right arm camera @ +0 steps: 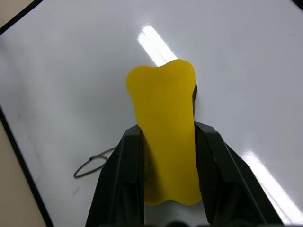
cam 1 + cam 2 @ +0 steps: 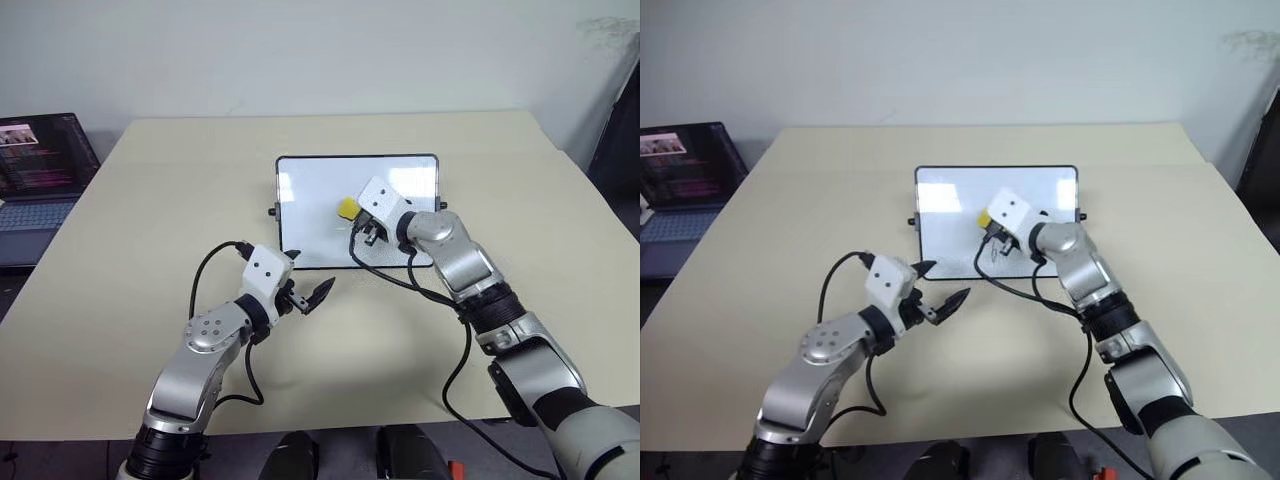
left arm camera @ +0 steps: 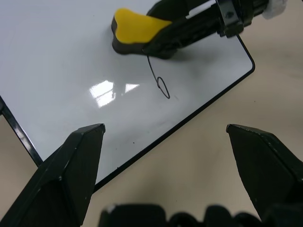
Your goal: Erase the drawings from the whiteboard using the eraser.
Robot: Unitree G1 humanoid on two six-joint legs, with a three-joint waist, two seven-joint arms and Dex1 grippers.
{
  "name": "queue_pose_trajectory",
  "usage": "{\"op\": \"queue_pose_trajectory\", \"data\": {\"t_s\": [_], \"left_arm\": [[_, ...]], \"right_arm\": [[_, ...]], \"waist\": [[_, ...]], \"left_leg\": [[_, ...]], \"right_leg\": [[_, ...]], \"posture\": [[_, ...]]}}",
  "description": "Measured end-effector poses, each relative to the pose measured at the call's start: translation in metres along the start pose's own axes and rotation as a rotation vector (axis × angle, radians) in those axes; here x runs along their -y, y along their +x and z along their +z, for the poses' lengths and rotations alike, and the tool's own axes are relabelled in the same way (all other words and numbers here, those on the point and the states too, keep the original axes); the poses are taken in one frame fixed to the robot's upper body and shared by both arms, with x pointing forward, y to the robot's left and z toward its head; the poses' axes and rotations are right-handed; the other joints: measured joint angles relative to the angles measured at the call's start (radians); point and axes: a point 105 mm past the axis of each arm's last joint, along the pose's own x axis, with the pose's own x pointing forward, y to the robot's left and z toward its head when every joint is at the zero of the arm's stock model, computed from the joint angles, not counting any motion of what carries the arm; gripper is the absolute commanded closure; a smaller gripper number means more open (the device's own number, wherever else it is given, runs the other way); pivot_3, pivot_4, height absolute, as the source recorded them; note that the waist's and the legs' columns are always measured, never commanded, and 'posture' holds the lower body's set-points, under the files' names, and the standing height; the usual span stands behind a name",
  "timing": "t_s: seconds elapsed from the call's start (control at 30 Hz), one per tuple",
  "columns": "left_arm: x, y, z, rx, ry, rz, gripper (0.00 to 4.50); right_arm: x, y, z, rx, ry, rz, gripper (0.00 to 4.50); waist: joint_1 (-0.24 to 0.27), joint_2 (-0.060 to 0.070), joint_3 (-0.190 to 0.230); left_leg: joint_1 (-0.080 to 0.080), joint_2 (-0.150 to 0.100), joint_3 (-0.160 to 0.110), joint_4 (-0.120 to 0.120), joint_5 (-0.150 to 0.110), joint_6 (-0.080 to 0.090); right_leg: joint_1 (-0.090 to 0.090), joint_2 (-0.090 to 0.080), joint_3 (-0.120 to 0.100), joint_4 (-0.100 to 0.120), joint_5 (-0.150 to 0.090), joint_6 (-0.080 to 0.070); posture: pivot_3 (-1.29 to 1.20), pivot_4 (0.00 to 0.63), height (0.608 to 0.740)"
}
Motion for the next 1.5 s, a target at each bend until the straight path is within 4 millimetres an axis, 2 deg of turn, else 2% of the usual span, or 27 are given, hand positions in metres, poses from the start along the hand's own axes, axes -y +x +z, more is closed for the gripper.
{"op": "queue_pose_trajectory", "data": {"t_s": [0.23,0.4,0.7,0.87,1.03,1.17,1.5], "left_arm": [[0.0,-0.002,0.003,0.009,0.005,0.016,0.0],[0.0,-0.002,0.003,0.01,0.005,0.015,0.0],[0.001,-0.001,0.004,0.013,0.006,0.011,0.0],[0.001,-0.001,0.004,0.014,0.007,0.007,0.0],[0.002,-0.001,0.004,0.016,0.008,-0.004,0.0],[0.005,0.0,0.003,0.014,0.008,-0.017,0.0],[0.007,0.001,0.003,0.014,0.006,-0.022,0.0]], "right_arm": [[-0.039,-0.006,-0.024,-0.049,-0.017,0.134,3.36],[-0.051,-0.013,-0.036,-0.084,-0.006,0.165,3.36],[-0.048,-0.017,-0.035,-0.096,0.019,0.156,3.36],[-0.038,-0.023,-0.031,-0.11,0.06,0.122,3.36],[-0.026,-0.029,-0.019,-0.085,0.078,0.085,3.36],[-0.016,-0.026,-0.011,-0.072,0.085,0.055,3.36],[0.005,-0.016,-0.008,-0.075,0.083,0.014,3.36]], "waist": [[0.001,-0.001,-0.001],[0.002,-0.001,-0.001],[0.003,-0.001,-0.001],[0.003,-0.001,0.0],[0.001,0.0,0.0],[0.002,-0.001,0.0],[0.001,0.0,0.0]], "left_leg": [[0.001,0.0,0.0,0.001,-0.001,0.003],[0.001,0.0,-0.001,0.001,0.0,0.002],[0.0,0.0,-0.001,0.001,0.002,-0.001],[-0.001,0.0,-0.001,0.0,0.002,-0.001],[-0.001,0.0,-0.001,0.0,0.002,-0.001],[-0.002,0.0,-0.001,0.0,0.002,-0.001],[-0.002,0.0,0.0,0.0,0.002,-0.001]], "right_leg": [[0.001,0.0,0.0,0.0,0.0,0.0],[0.001,0.0,-0.001,0.001,0.001,-0.001],[0.001,0.0,-0.001,0.0,0.001,-0.001],[0.0,0.0,-0.001,0.0,0.001,-0.001],[-0.001,0.0,-0.001,-0.001,0.001,0.0],[-0.001,0.0,-0.001,-0.002,0.001,0.0],[-0.001,0.0,0.0,-0.001,0.001,-0.001]], "posture": [[0.0,0.15,0.74],[0.0,0.15,0.74],[0.0,0.15,0.74],[0.0,0.15,0.74],[0.0,0.15,0.74],[0.0,0.15,0.74],[0.0,0.15,0.74]]}}
